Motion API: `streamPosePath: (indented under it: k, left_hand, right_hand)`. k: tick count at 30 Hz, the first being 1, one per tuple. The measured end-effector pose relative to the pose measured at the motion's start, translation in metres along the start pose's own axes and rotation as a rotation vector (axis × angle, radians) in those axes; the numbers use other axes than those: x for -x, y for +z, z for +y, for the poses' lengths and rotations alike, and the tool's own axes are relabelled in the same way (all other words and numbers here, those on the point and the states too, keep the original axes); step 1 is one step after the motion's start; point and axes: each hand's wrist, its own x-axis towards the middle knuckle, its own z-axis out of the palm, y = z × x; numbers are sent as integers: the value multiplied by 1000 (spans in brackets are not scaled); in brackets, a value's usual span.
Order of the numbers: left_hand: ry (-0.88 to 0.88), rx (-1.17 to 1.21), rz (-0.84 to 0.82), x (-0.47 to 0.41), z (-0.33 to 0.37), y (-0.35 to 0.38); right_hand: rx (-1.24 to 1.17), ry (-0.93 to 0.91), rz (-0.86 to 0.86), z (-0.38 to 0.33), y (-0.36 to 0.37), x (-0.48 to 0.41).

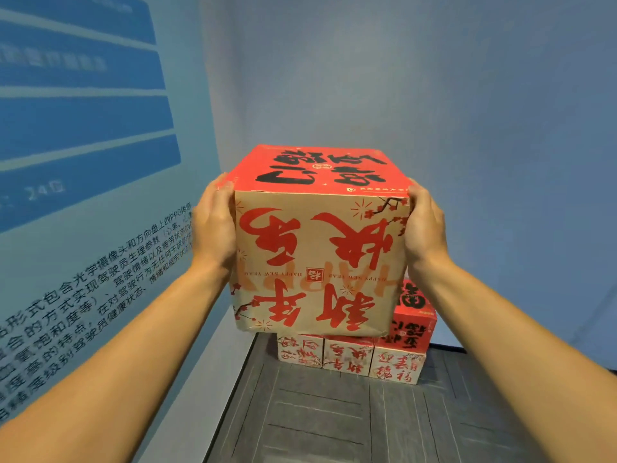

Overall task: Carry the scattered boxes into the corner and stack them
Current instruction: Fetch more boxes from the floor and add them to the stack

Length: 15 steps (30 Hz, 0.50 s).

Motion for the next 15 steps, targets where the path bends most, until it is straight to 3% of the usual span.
streamPosePath:
  k: [15]
  left_hand:
    - [-136,-67,19,-238,-227,127]
  right_hand:
    - [-1,144,-140,184,129,-307]
